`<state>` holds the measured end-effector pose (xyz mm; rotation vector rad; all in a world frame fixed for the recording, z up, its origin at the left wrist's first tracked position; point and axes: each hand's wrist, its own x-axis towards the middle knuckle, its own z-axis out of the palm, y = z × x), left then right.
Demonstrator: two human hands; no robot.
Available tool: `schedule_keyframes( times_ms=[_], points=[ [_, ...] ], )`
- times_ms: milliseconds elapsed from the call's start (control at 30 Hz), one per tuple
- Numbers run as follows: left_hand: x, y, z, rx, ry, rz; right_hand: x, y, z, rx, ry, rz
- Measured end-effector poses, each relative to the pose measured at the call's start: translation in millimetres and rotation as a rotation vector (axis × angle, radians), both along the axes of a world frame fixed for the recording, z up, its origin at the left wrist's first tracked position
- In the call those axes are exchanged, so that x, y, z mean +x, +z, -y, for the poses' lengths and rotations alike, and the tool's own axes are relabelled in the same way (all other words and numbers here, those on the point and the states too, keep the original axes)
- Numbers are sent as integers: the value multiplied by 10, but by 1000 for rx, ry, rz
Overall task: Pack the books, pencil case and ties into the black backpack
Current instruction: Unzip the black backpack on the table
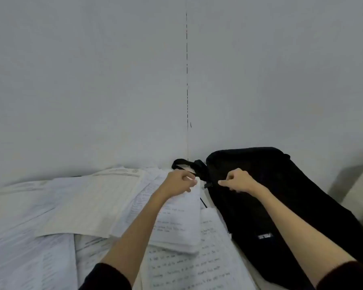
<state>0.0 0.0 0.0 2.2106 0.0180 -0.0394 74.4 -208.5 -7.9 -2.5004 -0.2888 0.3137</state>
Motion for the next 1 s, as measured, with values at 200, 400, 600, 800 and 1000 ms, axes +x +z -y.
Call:
schedule_keyframes(
  times_ms=[200, 400, 600, 800, 1000],
  points=[
    [161, -616, 676, -225, 155, -225, 3, -379, 82, -123, 133, 1],
    [306, -807, 881, -385, 266, -171, 170, -470, 251, 82, 153, -35],
    [265, -838, 900, -578, 264, -119, 297, -477, 377, 241, 133, -88],
    [209, -874, 881, -682, 250, -102, 349, -337, -42, 38, 298, 455],
    [206, -874, 859, -741, 255, -118, 479, -340, -364, -369, 457, 464]
  ],
)
